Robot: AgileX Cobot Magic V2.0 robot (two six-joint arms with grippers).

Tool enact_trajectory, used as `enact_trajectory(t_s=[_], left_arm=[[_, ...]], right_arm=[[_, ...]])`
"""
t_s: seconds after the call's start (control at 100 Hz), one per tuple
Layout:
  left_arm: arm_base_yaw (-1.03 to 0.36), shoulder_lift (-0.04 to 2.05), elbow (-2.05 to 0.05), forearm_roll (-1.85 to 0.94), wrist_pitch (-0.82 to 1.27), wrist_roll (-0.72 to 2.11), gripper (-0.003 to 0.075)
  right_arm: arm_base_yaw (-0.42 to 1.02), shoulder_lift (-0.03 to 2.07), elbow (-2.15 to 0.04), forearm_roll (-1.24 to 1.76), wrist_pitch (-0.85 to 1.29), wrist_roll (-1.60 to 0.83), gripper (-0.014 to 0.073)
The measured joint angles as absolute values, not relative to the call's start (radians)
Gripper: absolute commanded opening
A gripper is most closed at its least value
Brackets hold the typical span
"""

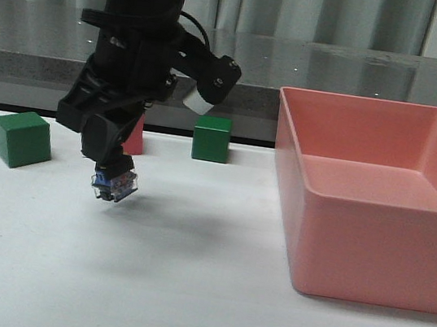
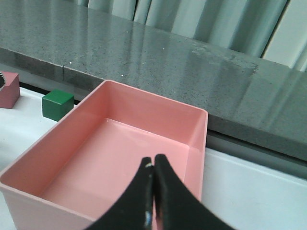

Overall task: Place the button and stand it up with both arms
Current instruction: 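Rotate the button upright and set its blue base on the table, then open the left gripper and raise it away from the button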

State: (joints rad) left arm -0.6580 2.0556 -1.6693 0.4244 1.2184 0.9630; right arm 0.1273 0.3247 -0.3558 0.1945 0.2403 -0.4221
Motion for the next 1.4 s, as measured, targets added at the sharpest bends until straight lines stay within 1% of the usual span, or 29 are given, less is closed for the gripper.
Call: enact_trajectory(t_s=[0.25, 0.32, 0.37, 0.44, 0.47, 0.48, 0.49, 0.51, 0.54, 0.59, 0.63, 0.69, 0.91, 1.09, 1.16, 1.21, 1.26, 1.33, 1.38, 1.4], left_arm=[[-0.658, 2.082, -1.669, 0.387, 1.217, 0.959, -0.0018], [-0.658, 2.088, -1.669, 0.372, 1.217, 0.946, 0.0014], [-0.658, 2.088, -1.669, 0.367, 1.217, 0.934, 0.0076], [-0.658, 2.088, -1.669, 0.362, 1.217, 0.921, 0.0216], [-0.658, 2.088, -1.669, 0.362, 1.217, 0.919, 0.0303], [-0.658, 2.088, -1.669, 0.362, 1.217, 0.919, 0.0321], [-0.658, 2.088, -1.669, 0.362, 1.217, 0.919, 0.0358], [-0.658, 2.088, -1.669, 0.362, 1.217, 0.917, 0.0394], [-0.658, 2.088, -1.669, 0.359, 1.217, 0.915, 0.0482], [-0.658, 2.088, -1.669, 0.357, 1.217, 0.913, 0.0585], [-0.658, 2.088, -1.669, 0.355, 1.217, 0.912, 0.0651], [-0.658, 2.088, -1.669, 0.355, 1.217, 0.912, 0.0699], [-0.658, 2.088, -1.669, 0.371, 1.217, 0.907, 0.068], [-0.643, 2.072, -1.669, 0.408, 1.217, 0.809, 0.0679], [-0.616, 2.048, -1.669, 0.414, 1.215, 0.754, 0.0656], [-0.592, 2.026, -1.669, 0.418, 1.215, 0.719, 0.0621], [-0.565, 1.999, -1.669, 0.418, 1.215, 0.69, 0.0566], [-0.521, 1.954, -1.669, 0.416, 1.215, 0.656, 0.0452], [-0.487, 1.918, -1.669, 0.399, 1.217, 0.639, 0.0335], [-0.472, 1.901, -1.669, 0.387, 1.217, 0.636, 0.0304]], right_arm=[[0.127, 0.325, -0.356, 0.195, 0.24, -0.422, -0.0113], [0.127, 0.325, -0.356, 0.195, 0.24, -0.422, -0.0113], [0.127, 0.325, -0.356, 0.195, 0.24, -0.422, -0.0113], [0.127, 0.325, -0.356, 0.195, 0.24, -0.422, -0.0113], [0.127, 0.325, -0.356, 0.195, 0.24, -0.422, -0.0113], [0.127, 0.325, -0.356, 0.195, 0.24, -0.422, -0.0113], [0.127, 0.325, -0.356, 0.195, 0.24, -0.422, -0.0113], [0.127, 0.325, -0.356, 0.195, 0.24, -0.422, -0.0113], [0.127, 0.325, -0.356, 0.195, 0.24, -0.422, -0.0113], [0.127, 0.325, -0.356, 0.195, 0.24, -0.422, -0.0113], [0.127, 0.325, -0.356, 0.195, 0.24, -0.422, -0.0113], [0.127, 0.325, -0.356, 0.195, 0.24, -0.422, -0.0113], [0.127, 0.325, -0.356, 0.195, 0.24, -0.422, -0.0113], [0.127, 0.325, -0.356, 0.195, 0.24, -0.422, -0.0113], [0.127, 0.325, -0.356, 0.195, 0.24, -0.422, -0.0113], [0.127, 0.325, -0.356, 0.195, 0.24, -0.422, -0.0113], [0.127, 0.325, -0.356, 0.195, 0.24, -0.422, -0.0113], [0.127, 0.325, -0.356, 0.195, 0.24, -0.422, -0.0113], [0.127, 0.325, -0.356, 0.195, 0.24, -0.422, -0.0113], [0.127, 0.325, -0.356, 0.195, 0.24, -0.422, -0.0113]])
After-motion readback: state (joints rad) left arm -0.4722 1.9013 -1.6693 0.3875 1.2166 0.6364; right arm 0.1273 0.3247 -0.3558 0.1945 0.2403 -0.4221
